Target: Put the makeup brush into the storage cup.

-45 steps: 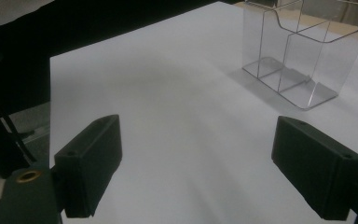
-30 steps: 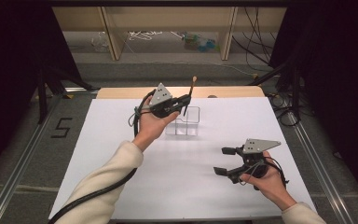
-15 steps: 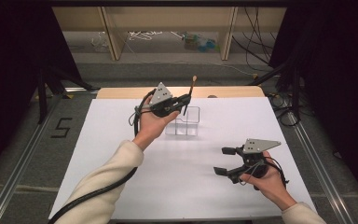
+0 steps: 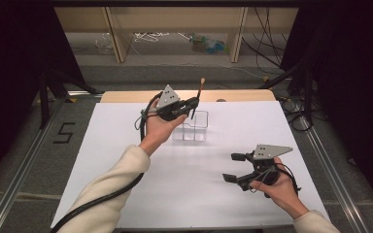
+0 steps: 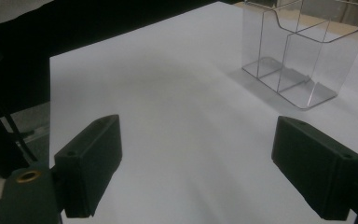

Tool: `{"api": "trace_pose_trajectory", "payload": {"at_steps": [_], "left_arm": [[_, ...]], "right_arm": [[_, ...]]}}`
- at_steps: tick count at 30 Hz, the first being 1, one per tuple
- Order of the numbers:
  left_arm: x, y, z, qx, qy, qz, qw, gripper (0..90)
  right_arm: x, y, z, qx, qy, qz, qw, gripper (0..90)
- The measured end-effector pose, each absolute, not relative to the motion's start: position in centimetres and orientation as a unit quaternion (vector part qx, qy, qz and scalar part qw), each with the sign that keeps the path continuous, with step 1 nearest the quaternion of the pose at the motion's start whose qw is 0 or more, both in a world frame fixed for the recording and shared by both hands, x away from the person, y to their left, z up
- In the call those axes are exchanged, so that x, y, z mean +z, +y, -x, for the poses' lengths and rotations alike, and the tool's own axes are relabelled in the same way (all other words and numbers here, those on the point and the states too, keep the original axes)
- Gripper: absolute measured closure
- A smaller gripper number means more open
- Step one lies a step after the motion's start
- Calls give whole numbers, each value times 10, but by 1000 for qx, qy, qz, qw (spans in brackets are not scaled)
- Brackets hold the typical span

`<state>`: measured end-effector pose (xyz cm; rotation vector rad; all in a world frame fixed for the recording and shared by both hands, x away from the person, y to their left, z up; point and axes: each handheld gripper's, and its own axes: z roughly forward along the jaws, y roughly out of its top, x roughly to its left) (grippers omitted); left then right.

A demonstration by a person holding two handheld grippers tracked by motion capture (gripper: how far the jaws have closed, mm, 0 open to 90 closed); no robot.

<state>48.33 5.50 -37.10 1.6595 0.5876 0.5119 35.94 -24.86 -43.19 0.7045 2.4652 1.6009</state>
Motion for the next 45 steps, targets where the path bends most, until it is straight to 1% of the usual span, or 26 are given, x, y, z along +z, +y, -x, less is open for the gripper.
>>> {"api": "trace_pose_trajectory", "payload": {"at_steps": [17, 20, 45], "left_arm": [[-372, 54, -487, 222, 259, -718, 607, 828], [-372, 54, -487, 223, 258, -718, 606, 828], [-373, 54, -493, 228, 258, -716, 607, 828]], "right_arm": [[-432, -249, -359, 529, 814, -234, 55, 167], [-431, -250, -359, 523, 817, -235, 63, 167], [-431, -250, -359, 521, 818, -237, 59, 167]]}}
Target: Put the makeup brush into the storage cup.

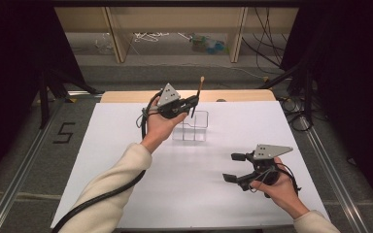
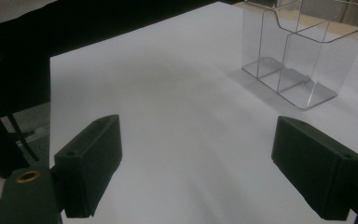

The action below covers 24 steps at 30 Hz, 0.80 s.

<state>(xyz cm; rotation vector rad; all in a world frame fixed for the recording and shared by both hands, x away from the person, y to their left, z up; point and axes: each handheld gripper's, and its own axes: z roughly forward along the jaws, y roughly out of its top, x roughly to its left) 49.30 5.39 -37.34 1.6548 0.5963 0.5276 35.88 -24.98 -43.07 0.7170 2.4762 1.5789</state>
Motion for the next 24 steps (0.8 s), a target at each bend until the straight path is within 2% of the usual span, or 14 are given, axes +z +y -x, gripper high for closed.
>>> {"api": "trace_pose_trajectory", "payload": {"at_steps": [24], "left_arm": [[-376, 55, -496, 222, 270, -717, 603, 828]], "right_arm": [[-432, -249, -360, 530, 814, -231, 56, 166]]}}
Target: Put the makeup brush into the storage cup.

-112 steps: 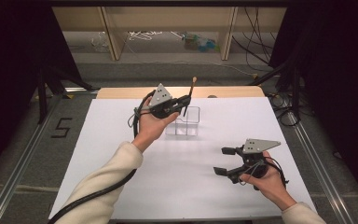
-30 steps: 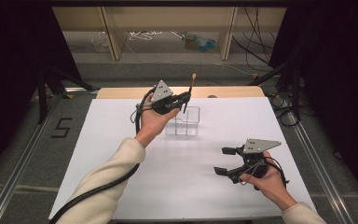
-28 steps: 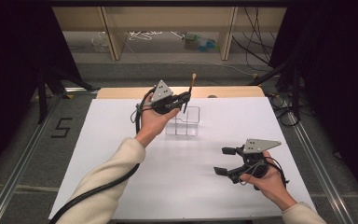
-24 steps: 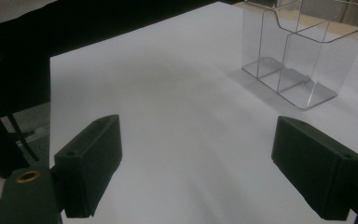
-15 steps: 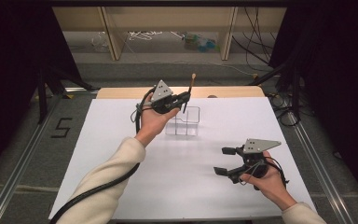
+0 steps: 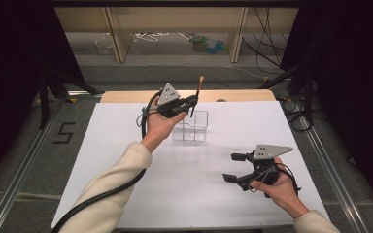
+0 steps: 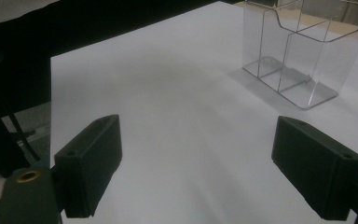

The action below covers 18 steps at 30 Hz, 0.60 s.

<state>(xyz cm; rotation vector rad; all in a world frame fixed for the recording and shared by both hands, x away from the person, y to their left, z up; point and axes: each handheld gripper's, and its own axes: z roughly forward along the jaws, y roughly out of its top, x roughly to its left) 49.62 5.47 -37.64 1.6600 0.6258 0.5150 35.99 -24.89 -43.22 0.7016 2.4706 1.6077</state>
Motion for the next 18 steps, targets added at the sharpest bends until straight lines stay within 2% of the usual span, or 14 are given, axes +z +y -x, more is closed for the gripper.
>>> {"api": "trace_pose_trajectory", "payload": {"at_steps": [18], "left_arm": [[-380, 54, -499, 222, 272, -717, 602, 827]], "right_arm": [[-432, -249, -359, 530, 812, -236, 54, 166]]}}
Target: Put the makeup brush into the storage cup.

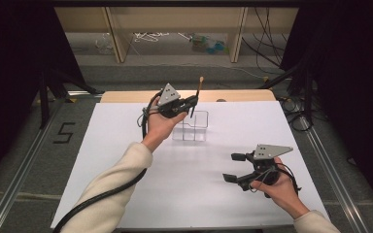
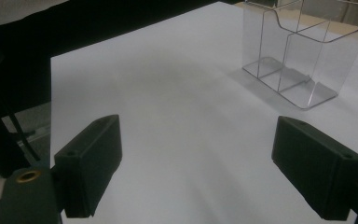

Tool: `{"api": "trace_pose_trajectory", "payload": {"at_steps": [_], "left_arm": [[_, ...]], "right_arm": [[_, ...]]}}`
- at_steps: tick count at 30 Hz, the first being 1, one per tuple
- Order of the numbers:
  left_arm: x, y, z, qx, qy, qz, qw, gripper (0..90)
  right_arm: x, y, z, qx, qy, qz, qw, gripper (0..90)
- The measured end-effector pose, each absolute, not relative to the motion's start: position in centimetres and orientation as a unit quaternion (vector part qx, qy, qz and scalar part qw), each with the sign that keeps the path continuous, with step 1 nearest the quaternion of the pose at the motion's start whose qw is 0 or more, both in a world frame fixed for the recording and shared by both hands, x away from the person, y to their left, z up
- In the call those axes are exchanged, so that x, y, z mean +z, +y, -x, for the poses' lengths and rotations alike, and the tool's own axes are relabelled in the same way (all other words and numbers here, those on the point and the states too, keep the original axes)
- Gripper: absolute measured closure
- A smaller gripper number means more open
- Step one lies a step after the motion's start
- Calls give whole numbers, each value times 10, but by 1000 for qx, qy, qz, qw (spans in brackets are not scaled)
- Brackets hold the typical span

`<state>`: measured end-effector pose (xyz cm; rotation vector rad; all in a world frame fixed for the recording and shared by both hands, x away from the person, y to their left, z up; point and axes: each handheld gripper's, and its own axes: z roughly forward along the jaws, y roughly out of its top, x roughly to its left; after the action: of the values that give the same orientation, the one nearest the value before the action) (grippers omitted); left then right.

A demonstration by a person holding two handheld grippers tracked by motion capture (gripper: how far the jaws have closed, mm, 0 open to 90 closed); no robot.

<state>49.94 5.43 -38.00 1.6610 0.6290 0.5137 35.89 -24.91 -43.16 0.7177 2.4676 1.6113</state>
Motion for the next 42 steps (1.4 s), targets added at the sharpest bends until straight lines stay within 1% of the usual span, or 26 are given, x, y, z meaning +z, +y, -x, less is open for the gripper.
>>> {"api": "trace_pose_trajectory", "payload": {"at_steps": [5, 9, 18, 24, 29, 32, 35, 42], "left_arm": [[-381, 55, -500, 223, 274, -717, 601, 827], [-381, 55, -501, 223, 275, -716, 601, 827], [-382, 55, -502, 223, 276, -717, 600, 828], [-384, 55, -503, 223, 277, -717, 600, 827], [-386, 55, -504, 222, 279, -717, 599, 827], [-387, 56, -505, 221, 281, -717, 598, 827], [-388, 56, -506, 220, 282, -718, 597, 827], [-390, 57, -507, 220, 286, -717, 596, 827]], "right_arm": [[-431, -250, -359, 523, 817, -234, 61, 166], [-431, -250, -359, 521, 818, -237, 56, 166], [-431, -250, -359, 523, 818, -234, 61, 166], [-431, -249, -358, 524, 816, -240, 50, 166], [-431, -250, -359, 522, 818, -235, 60, 166], [-431, -249, -359, 529, 814, -236, 54, 166], [-431, -250, -359, 523, 817, -234, 60, 166], [-431, -250, -359, 523, 818, -235, 59, 166]]}}
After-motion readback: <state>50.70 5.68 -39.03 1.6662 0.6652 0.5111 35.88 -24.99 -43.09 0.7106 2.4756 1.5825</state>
